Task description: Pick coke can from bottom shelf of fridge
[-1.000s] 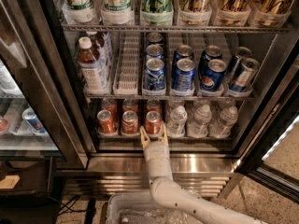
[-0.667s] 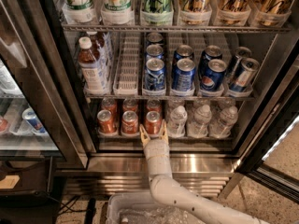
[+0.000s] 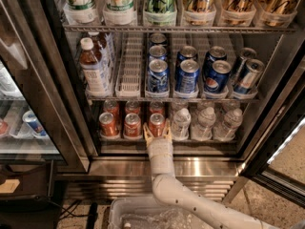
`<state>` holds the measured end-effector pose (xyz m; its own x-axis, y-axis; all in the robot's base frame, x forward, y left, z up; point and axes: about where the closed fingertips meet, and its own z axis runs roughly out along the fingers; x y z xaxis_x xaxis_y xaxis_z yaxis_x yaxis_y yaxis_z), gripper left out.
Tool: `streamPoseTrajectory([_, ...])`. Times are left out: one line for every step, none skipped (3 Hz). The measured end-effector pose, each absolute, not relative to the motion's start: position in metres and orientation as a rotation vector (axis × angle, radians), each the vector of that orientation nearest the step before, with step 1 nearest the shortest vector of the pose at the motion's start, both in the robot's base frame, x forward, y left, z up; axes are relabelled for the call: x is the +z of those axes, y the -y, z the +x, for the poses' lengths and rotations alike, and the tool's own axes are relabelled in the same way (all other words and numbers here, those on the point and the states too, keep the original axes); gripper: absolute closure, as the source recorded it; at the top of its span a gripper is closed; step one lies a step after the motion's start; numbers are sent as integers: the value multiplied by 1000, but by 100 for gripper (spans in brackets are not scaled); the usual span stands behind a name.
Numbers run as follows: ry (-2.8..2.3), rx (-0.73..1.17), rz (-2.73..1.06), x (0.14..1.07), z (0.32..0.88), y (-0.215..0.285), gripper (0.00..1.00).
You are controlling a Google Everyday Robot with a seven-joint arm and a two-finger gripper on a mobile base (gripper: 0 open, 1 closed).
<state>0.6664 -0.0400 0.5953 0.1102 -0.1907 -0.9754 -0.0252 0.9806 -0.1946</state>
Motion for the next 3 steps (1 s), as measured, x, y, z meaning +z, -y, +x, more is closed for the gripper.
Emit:
streamPoseTrajectory([-1462,-118,-171,596,669,42,57])
streamPoseTrajectory([-1499,-82,-171,591,672,41,80])
streamPoseTrajectory([-1505,-78,-170,590,673,40,100])
